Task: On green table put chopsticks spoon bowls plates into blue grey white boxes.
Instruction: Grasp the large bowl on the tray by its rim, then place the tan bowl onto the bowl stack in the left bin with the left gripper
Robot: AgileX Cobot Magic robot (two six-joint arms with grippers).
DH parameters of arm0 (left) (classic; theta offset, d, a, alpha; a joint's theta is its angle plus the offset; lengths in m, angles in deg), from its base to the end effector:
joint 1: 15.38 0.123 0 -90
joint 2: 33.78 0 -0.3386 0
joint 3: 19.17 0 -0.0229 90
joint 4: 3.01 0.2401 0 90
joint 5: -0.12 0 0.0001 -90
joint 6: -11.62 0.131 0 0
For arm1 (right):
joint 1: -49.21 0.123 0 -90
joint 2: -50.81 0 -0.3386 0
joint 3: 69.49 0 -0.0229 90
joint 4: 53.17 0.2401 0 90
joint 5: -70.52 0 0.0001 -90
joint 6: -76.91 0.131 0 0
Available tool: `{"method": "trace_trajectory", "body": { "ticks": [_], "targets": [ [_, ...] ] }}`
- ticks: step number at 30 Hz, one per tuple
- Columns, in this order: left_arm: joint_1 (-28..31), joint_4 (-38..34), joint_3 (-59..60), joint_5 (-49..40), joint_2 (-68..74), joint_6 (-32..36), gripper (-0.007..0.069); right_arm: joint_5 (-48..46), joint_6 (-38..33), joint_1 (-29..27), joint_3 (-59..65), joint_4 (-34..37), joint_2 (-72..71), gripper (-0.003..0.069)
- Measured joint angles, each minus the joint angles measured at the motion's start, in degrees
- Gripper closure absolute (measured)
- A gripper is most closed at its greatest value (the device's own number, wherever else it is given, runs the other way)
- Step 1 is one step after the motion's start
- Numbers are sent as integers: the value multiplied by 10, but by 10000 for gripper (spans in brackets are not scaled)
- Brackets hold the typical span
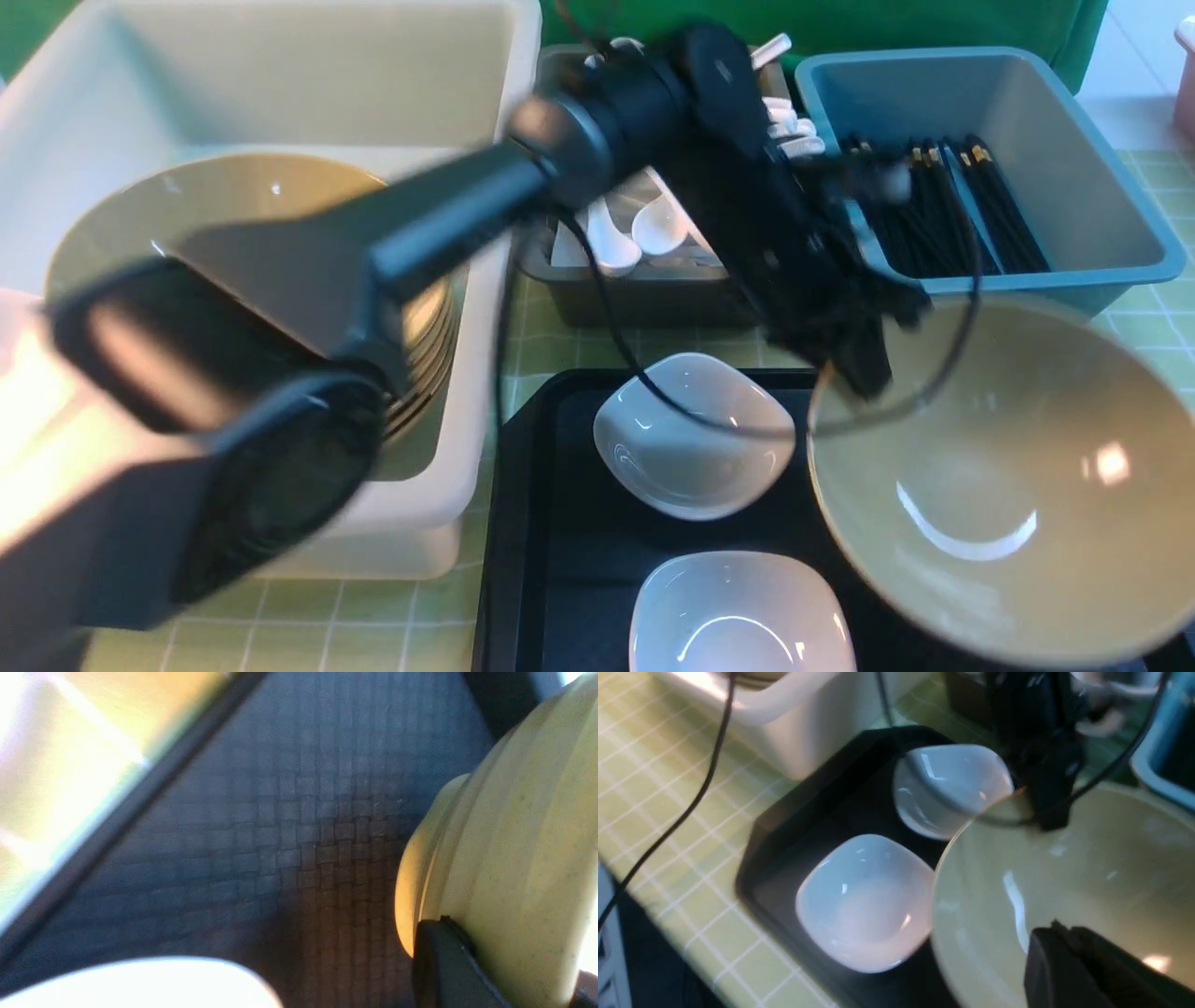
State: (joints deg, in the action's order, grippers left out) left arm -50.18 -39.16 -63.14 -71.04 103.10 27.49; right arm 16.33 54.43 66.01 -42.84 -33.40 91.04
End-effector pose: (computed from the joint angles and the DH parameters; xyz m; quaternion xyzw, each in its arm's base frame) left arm 0.3895 -0.3598 0.2630 0.3500 0.8760 -0.3222 0.0798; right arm 0.0499 0.0526 0.3951 -0.2704 0.8142 0.1464 0.4924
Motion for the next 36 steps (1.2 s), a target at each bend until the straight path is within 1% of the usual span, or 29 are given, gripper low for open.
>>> {"method": "trace_trajectory", "body": {
  "ticks": [1,4,7,8,9,12,15,18,19,20,21,23,24,25,26,28,31,34,35,36],
  "targets": [
    [18,-4,0,1,-27,-1,608,-1,-17,17,-13,7,10,623],
    [59,-1,0,3,-103,-10,608,2,-48,45,-55,17,51,623],
    [108,16,17,2,-191,-24,608,21,-66,58,-95,36,90,622],
    [108,17,19,2,-198,-25,608,23,-67,58,-95,38,93,622],
    [139,28,48,3,-255,-29,608,40,-73,61,-107,52,110,622],
    [212,42,138,-2,-361,-32,609,64,-108,61,-114,97,142,621],
    [305,45,264,-12,-459,-32,609,64,-173,61,-115,168,181,619],
    [440,24,375,-23,-528,-30,609,65,-234,69,-115,238,224,615],
    [449,18,387,-24,-530,-29,609,65,-237,70,-115,241,230,615],
    [486,8,408,-24,-541,-29,609,65,-251,75,-115,255,240,613],
    [575,-11,442,-23,-550,-27,609,65,-269,86,-115,275,260,612],
    [630,-20,461,-15,-551,-27,609,64,-274,94,-115,282,273,612],
    [666,-19,476,-5,-551,-27,609,64,-277,97,-115,284,281,612],
    [672,-18,477,-4,-551,-27,609,64,-276,97,-115,285,282,612],
    [698,-11,486,7,-546,-27,609,63,-278,99,-115,286,288,612],
    [710,-5,490,12,-529,-27,609,63,-279,101,-115,287,293,612],
    [700,-4,491,5,-510,-31,609,63,-282,101,-115,287,293,612],
    [680,7,491,3,-490,-41,609,63,-283,101,-115,287,293,612],
    [661,20,491,4,-477,-54,608,63,-283,101,-115,287,293,612],
    [659,24,491,4,-476,-57,608,63,-283,101,-115,287,293,612]
  ]
}}
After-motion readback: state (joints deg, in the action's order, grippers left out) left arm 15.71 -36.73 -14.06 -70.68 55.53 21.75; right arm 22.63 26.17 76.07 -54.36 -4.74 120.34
